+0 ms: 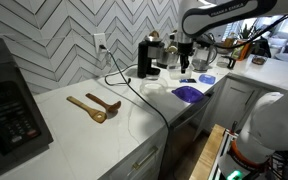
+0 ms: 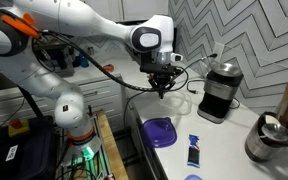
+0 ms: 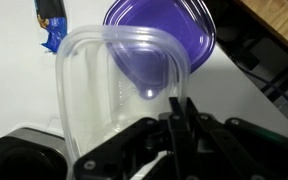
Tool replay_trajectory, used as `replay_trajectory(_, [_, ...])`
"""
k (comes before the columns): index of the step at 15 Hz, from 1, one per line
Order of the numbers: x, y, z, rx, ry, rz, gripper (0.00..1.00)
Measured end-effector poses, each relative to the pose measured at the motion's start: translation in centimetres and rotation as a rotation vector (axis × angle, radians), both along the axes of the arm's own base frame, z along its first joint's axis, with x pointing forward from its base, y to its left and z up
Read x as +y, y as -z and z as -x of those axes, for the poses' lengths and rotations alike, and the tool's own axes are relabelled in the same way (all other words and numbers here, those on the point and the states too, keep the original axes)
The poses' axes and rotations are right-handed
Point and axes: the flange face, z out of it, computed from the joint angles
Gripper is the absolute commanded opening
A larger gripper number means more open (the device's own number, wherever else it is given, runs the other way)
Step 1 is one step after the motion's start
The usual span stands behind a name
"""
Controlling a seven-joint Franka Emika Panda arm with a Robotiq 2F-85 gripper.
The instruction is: Unstack the clear bowls and put the blue packet in the bowl on the right then put the light blue lid on the bowl on the right
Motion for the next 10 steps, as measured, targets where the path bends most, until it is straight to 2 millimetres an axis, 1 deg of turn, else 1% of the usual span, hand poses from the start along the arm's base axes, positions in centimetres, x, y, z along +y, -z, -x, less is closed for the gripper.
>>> replay_trajectory(3, [0.2, 0.0, -0.1, 0.001, -0.006, 0.003, 0.02])
replay_trajectory(6, [0.2, 0.1, -0.2, 0.009, -0.066, 0.021, 0.02])
replay_trajectory(8, [-0.4, 0.6, -0.3, 0.014, -0.114, 0.014, 0.02])
replay_trajectory(10, [-1.5, 1.4, -0.2, 0.014, -0.145, 0.004, 0.02])
